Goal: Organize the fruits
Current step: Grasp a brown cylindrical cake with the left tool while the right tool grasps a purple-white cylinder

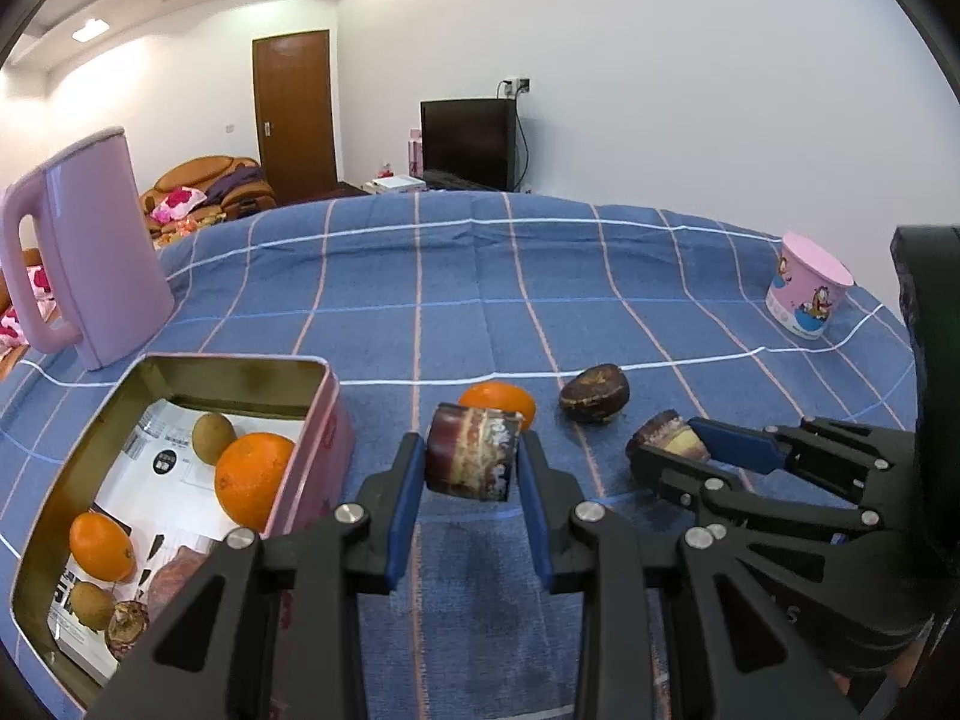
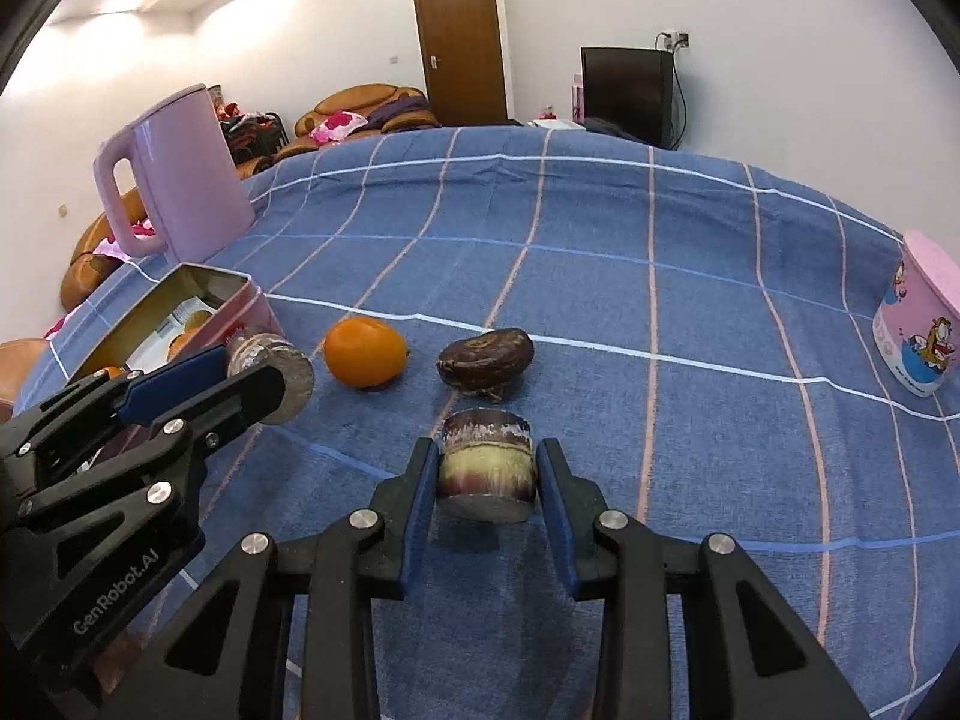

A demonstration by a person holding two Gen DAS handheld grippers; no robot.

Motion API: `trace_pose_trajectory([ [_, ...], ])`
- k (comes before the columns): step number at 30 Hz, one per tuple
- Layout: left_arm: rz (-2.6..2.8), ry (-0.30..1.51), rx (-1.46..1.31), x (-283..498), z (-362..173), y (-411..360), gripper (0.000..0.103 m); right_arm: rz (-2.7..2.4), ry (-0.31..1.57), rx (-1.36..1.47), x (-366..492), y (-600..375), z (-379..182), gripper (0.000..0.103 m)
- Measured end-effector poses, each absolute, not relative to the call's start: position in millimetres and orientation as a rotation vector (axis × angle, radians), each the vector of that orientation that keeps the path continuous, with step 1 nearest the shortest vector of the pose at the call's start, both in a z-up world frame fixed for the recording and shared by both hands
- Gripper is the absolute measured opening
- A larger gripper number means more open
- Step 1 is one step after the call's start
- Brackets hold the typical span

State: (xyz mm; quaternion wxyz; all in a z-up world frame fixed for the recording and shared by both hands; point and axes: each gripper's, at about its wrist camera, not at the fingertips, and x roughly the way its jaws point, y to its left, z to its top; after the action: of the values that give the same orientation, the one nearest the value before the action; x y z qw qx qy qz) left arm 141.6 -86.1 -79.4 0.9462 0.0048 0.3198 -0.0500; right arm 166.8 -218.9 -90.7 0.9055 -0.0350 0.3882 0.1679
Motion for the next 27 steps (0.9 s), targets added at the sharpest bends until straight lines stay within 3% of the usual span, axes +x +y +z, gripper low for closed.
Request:
trace_pose_trajectory([
  [27,-0.076,0.555,0.025,126,-70,-85,0.033,0.367,0.621,-0.07,141,-223,-69,0.035],
])
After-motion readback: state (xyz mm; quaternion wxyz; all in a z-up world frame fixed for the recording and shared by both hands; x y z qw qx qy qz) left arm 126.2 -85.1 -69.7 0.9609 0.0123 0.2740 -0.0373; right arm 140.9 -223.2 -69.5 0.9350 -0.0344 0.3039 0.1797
